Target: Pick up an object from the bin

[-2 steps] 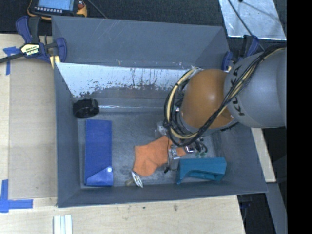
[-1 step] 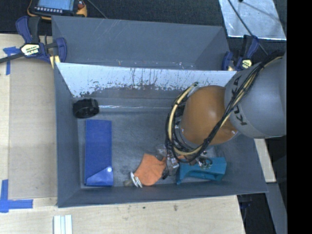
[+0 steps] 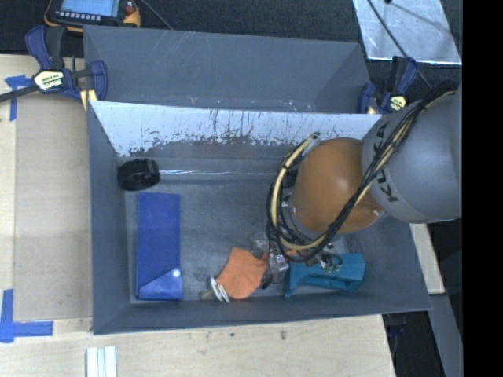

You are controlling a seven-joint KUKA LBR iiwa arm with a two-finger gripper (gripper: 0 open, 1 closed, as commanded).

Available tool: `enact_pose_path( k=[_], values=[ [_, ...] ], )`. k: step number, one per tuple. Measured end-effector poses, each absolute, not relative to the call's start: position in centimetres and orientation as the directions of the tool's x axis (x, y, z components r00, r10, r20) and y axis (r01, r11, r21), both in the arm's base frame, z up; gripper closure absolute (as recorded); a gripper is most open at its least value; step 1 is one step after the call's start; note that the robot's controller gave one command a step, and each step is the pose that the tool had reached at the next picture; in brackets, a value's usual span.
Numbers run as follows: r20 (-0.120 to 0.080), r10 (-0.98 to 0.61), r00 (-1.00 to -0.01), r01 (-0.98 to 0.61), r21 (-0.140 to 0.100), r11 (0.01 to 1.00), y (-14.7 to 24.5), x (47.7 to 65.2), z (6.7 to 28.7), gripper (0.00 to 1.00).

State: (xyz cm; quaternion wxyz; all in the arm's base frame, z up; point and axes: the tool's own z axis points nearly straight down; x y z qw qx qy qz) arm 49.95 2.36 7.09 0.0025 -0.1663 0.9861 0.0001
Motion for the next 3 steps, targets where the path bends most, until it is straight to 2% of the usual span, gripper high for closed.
enact_pose_path(
  k=[3],
  values=[
    [-0.005,-0.327,-0.945,-0.327,0.0,0.945,2.35,49.95,7.09,1.0]
  ],
)
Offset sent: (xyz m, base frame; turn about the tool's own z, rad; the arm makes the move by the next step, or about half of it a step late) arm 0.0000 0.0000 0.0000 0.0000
